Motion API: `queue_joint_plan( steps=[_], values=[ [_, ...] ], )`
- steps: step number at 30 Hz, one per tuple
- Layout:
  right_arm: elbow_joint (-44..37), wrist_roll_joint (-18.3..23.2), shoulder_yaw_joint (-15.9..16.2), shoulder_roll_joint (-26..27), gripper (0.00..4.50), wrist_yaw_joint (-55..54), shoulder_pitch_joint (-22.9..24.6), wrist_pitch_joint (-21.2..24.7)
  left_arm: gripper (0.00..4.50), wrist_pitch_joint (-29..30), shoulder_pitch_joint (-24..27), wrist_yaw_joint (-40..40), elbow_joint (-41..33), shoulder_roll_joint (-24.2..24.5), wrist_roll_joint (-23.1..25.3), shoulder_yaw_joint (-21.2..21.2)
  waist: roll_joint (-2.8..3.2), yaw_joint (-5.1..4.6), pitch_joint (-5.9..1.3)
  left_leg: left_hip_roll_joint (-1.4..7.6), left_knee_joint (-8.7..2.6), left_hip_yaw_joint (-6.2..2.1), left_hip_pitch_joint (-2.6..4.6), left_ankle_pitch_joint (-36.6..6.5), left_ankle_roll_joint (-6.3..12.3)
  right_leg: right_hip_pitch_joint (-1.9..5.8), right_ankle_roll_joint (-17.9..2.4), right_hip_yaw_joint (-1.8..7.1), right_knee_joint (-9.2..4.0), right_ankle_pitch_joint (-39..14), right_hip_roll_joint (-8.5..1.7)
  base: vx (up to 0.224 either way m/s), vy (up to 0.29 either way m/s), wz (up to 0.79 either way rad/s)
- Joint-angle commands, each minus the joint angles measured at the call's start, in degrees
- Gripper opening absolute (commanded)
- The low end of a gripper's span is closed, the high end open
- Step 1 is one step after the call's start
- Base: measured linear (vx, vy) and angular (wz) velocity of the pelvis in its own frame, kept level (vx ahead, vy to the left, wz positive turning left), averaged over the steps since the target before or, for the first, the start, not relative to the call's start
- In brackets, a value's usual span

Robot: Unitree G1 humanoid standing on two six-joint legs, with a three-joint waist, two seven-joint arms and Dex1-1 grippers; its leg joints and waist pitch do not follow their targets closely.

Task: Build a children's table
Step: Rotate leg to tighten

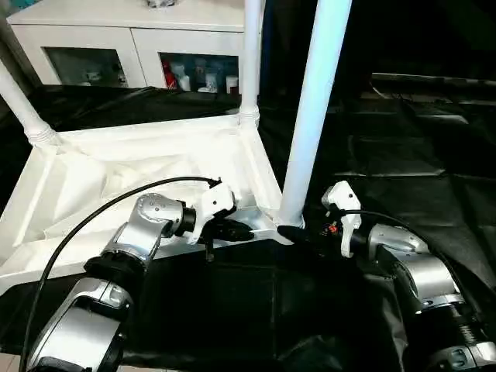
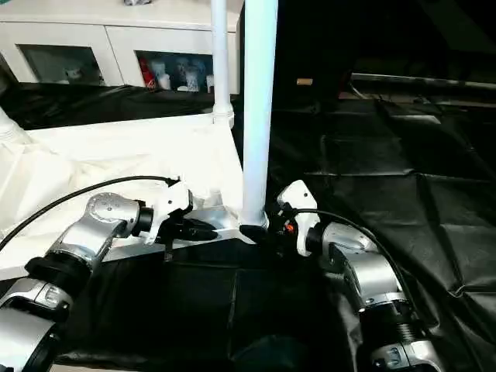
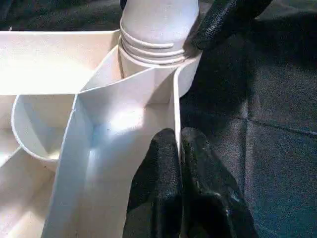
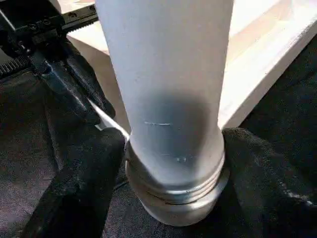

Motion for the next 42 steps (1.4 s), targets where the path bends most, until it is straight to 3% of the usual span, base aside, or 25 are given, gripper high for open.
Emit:
queue_joint_plan(
  steps=[1, 10, 14, 15, 18, 19, 20, 21, 24, 26, 28, 30, 32, 33, 35, 38, 42],
  values=[
    [-0.46, 0.08, 1.37, 0.76, 3.01, 1.27, -0.22, -1.30, 0.00, 0.05, 1.35, -0.50, 0.22, -0.33, -1.69, 0.27, -0.90, 0.63, -3.38, 4.14, -3.22, -1.81, 1.04, -3.02, 6.53, 2.49, -16.17, 2.56, -2.98, 5.70, -5.75, 0.000, 0.000, 0.00],
    [0.21, -0.36, 1.67, 1.88, 2.72, 0.48, 0.21, -2.63, 0.00, 0.55, 2.26, -0.38, -1.34, -1.09, -1.22, -0.52, -0.92, 0.50, -3.48, 4.10, -3.11, -1.85, 0.95, -2.35, 6.76, 2.63, -16.18, 2.50, -2.77, 6.35, -5.64, 0.000, 0.000, 0.00],
    [2.48, -2.61, 0.99, 3.97, 2.72, -5.89, 0.55, -3.17, 0.00, 0.03, 1.60, 5.39, 0.23, -2.77, 1.51, -1.29, -0.94, 0.34, -3.28, 4.13, -3.29, -1.91, 1.07, -3.70, 6.18, 2.43, -16.03, 2.57, -3.16, 3.84, -5.76, 0.000, 0.000, 0.00],
    [4.53, -4.24, 0.48, 6.04, 2.71, -11.03, 0.43, -3.51, 0.00, 0.49, 0.93, 10.06, 1.49, -4.82, 2.97, -1.53, -0.84, 0.18, -3.07, 4.16, -3.45, -1.91, 1.21, -5.51, 5.08, 2.20, -15.79, 2.67, -3.58, 0.61, -5.81, 0.000, 0.000, 0.00],
    [5.96, -5.27, -0.31, 8.36, 2.70, -16.33, 0.17, -2.97, 0.00, 1.37, 0.33, 13.26, 2.18, -7.11, 3.68, -1.80, -0.84, 0.09, -2.61, 4.13, -3.99, -2.03, 1.72, -10.08, 1.81, 1.94, -14.37, 2.85, -4.56, -8.03, -5.86, 0.000, 0.000, 0.00],
    [7.63, -5.80, -2.35, 11.64, 2.70, -24.03, -0.59, -2.03, 0.00, 2.09, -0.25, 16.75, 2.70, -9.74, 4.91, -2.62, -0.73, -0.02, -2.52, 4.15, -4.12, -2.10, 1.71, -10.69, 1.38, 1.91, -14.02, 2.90, -4.64, -9.23, -5.83, 0.000, 0.000, 0.00],
    [7.75, -5.83, -2.51, 11.87, 2.69, -24.59, -0.65, -1.97, 0.00, 2.16, -0.28, 16.93, 2.73, -9.91, 4.97, -2.68, -0.79, -0.21, -2.38, 4.13, -4.28, -2.03, 1.74, -11.51, 0.90, 1.78, -13.70, 3.00, -4.84, -10.51, -5.79, 0.000, 0.000, 0.00],
    [8.50, -6.00, -3.55, 13.28, 2.69, -28.11, -1.07, -1.59, 0.00, 2.64, -0.46, 17.96, 2.92, -11.00, 5.33, -3.05, -0.88, -0.20, -2.07, 4.00, -4.51, -2.26, 2.02, -14.30, -0.13, 1.69, -12.69, 2.94, -5.36, -15.53, -5.96, 0.000, 0.000, 0.00],
    [10.79, -5.80, -6.42, 17.39, 2.69, -37.49, -2.55, -0.78, 0.00, 3.87, -1.23, 23.11, 3.83, -14.56, 6.93, -3.90, -0.69, -0.42, -2.00, 4.12, -4.92, -2.70, 2.74, -18.35, -2.19, 1.35, -10.33, 3.12, -6.11, -22.71, -6.19, 0.000, 0.000, 0.00],
    [11.88, -6.47, -6.82, 19.48, 2.68, -40.93, -3.65, -1.89, 0.00, 4.22, -1.97, 25.48, 4.82, -16.27, 7.99, -4.26, -0.44, -0.30, -2.35, 4.18, -5.13, -2.61, 2.64, -16.45, -2.39, 1.40, -10.14, 3.25, -5.87, -17.03, -5.96, 0.000, 0.000, 0.00],
    [12.24, -7.20, -6.51, 20.37, 2.68, -42.17, -4.27, -2.99, 0.00, 4.24, -2.42, 26.52, 5.41, -16.82, 8.60, -4.37, -0.45, -0.35, -2.33, 4.05, -5.15, -2.53, 2.45, -16.06, -2.29, 1.45, -10.35, 3.29, -5.76, -15.20, -5.90, 0.000, 0.000, 0.00],
    [12.30, -9.47, -4.72, 19.99, 2.68, -41.79, -4.63, -4.83, 0.00, 3.98, -2.56, 26.09, 5.61, -16.64, 8.74, -4.18, -0.48, -0.20, -2.50, 4.00, -4.99, -2.47, 2.08, -13.60, -0.92, 1.77, -10.81, 3.25, -5.40, -10.91, -5.95, 0.000, 0.000, 0.00],
    [10.69, -8.26, -4.38, 19.18, 2.68, -37.59, -3.90, -6.35, 0.00, 3.71, -2.46, 24.81, 5.64, -15.70, 8.59, -3.94, -0.56, -0.11, -2.54, 3.97, -4.91, -2.43, 2.03, -13.37, -0.43, 1.92, -11.01, 3.24, -5.37, -10.32, -6.08, 0.000, 0.000, 0.00],
    [9.86, -7.70, -4.38, 18.69, 3.03, -35.91, -3.54, -6.96, 0.00, 3.77, -2.41, 24.16, 5.64, -15.23, 8.51, -3.79, -0.63, -0.06, -2.51, 3.94, -4.84, -2.39, 1.98, -13.24, 0.14, 1.95, -11.05, 3.25, -5.42, -10.34, -6.09, 0.000, 0.000, 0.00],
    [8.55, -6.90, -4.35, 17.23, 3.40, -33.00, -3.06, -7.64, 0.00, 3.32, -2.51, 23.60, 5.88, -14.39, 8.40, -3.38, -0.70, 0.15, -2.55, 3.99, -4.75, -2.37, 1.88, -12.62, 0.80, 2.12, -11.11, 3.24, -5.41, -10.13, -6.19, 0.000, 0.000, 0.00],
    [7.26, -4.89, -4.78, 12.70, 3.49, -26.25, -2.78, -7.50, 0.00, 1.56, -2.56, 19.81, 6.34, -12.10, 7.35, -2.61, -0.85, 0.49, -2.79, 3.86, -4.43, -2.29, 1.56, -9.62, 2.28, 2.64, -11.60, 3.06, -4.94, -5.84, -6.01, 0.000, 0.000, 0.00],
    [4.83, -4.00, -2.90, 6.28, 3.94, -15.22, -1.74, -6.72, 0.00, -0.34, -1.97, 13.07, 5.25, -9.03, 5.34, -1.81, -0.95, 0.80, -2.83, 3.94, -4.07, -2.14, 1.33, -7.21, 4.62, 2.77, -12.60, 2.98, -4.66, -2.70, -6.12, 0.000, 0.000, 0.00]
  ],
)
